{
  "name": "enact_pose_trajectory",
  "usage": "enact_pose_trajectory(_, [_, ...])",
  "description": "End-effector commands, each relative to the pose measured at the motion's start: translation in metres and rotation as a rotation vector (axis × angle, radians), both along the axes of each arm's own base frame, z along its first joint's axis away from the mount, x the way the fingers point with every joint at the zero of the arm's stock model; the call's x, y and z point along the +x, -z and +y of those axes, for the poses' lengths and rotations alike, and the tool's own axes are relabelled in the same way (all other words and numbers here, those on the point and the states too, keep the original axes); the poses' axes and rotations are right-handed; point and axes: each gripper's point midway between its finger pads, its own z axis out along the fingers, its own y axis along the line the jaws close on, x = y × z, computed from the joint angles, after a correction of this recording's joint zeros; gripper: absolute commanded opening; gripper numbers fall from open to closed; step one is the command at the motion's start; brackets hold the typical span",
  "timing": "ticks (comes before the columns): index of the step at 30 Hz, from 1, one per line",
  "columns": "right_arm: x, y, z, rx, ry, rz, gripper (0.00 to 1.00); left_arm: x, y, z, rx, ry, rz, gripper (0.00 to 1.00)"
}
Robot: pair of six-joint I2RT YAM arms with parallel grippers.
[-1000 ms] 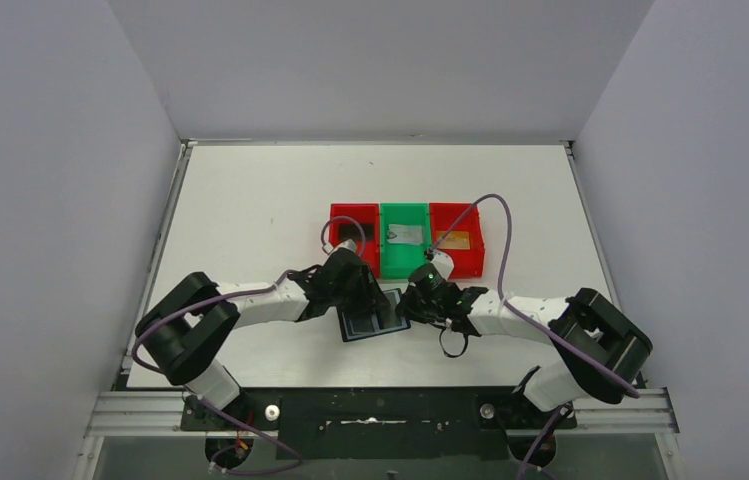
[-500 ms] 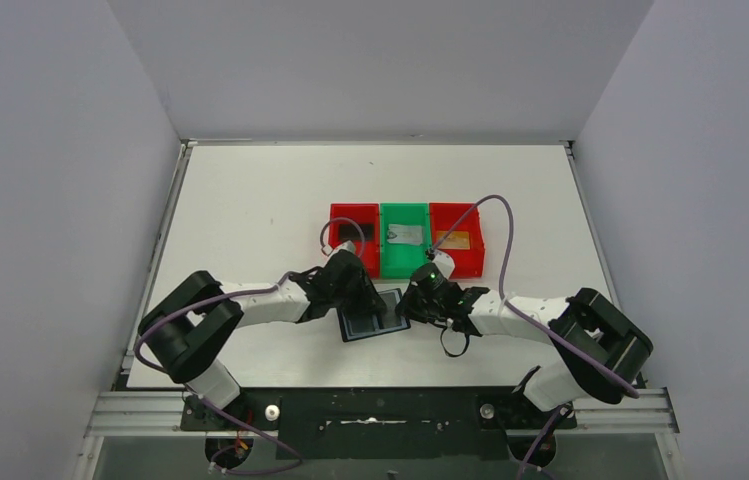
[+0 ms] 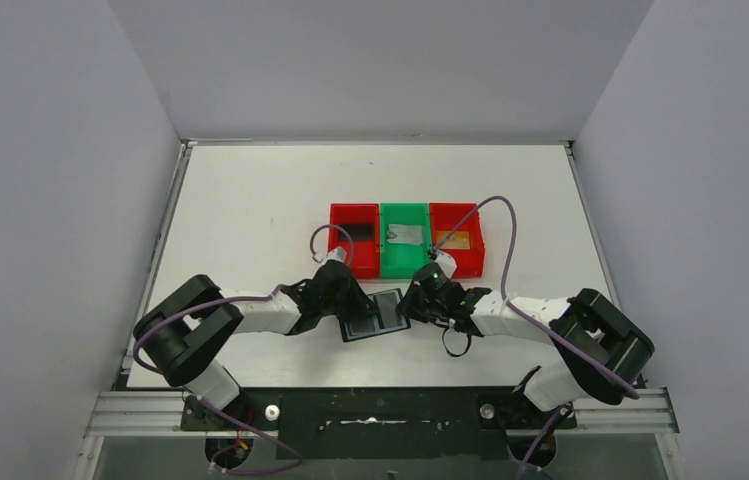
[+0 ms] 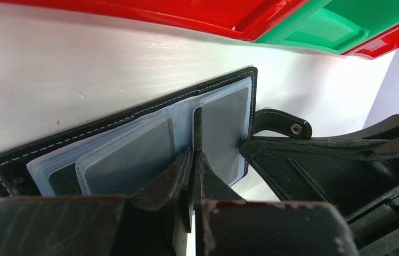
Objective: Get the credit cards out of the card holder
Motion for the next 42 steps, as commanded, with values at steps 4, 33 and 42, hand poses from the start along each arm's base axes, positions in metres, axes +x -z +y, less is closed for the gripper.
enact_pose_trajectory(4, [-0.014, 0.031, -0.027, -0.103, 0.035, 0.069, 0.13, -0.014, -0.012, -0.016, -0.076, 0.082, -0.011, 0.00])
enact_pose_trajectory(33, [-0.015, 0.034, -0.023, -0.093, 0.014, 0.082, 0.16, -0.017, -0.025, -0.004, -0.115, 0.060, -0.037, 0.00])
enact_pose_trajectory(42, [-0.017, 0.036, -0.024, -0.092, 0.013, 0.090, 0.16, -0.013, -0.022, -0.009, -0.161, 0.006, -0.012, 0.15])
